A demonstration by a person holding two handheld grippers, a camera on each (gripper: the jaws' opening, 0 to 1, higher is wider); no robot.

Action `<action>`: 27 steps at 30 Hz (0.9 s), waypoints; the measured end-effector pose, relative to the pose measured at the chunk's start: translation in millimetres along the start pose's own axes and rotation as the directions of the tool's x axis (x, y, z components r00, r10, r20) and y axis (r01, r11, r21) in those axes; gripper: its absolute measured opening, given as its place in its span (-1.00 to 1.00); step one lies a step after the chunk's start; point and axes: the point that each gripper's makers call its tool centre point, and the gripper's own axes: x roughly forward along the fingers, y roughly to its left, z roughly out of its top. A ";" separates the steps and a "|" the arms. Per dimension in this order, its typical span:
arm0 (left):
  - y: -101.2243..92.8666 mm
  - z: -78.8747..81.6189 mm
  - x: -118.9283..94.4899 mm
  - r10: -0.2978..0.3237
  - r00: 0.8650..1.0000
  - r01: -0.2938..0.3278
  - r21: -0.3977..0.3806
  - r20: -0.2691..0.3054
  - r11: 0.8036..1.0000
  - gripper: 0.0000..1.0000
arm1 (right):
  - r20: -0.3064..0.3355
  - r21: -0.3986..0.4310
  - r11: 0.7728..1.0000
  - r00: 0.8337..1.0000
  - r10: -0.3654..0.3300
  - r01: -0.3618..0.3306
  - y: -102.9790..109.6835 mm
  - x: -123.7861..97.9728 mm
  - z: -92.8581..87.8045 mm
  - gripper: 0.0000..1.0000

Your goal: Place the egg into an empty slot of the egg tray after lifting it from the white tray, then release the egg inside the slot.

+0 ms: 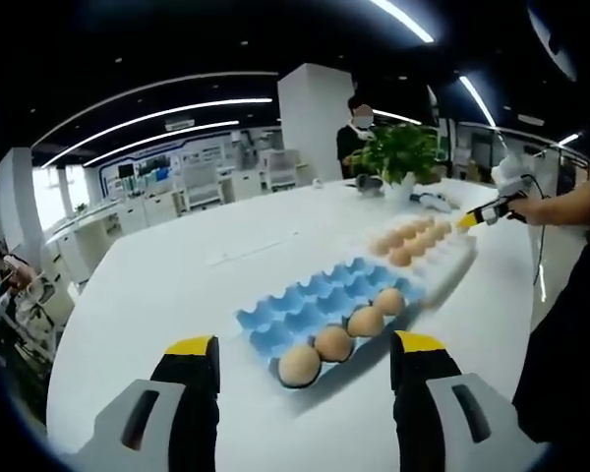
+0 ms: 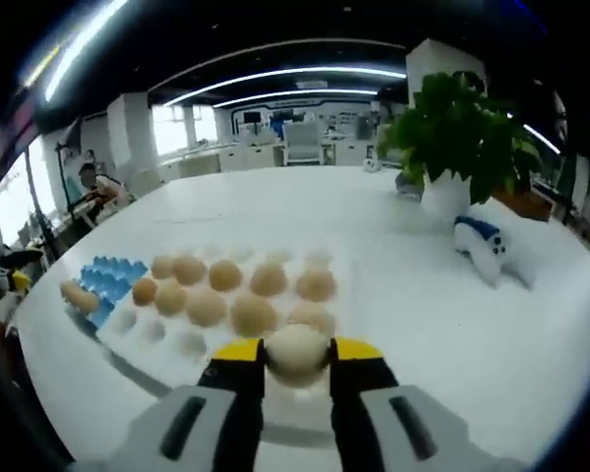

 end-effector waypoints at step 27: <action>9.3 -5.3 -4.2 0.001 1.000 -0.001 -0.007 -0.005 1.000 0.43 | 0.019 -0.105 0.983 0.988 0.152 -0.149 67.9 4.8 17.9 -0.51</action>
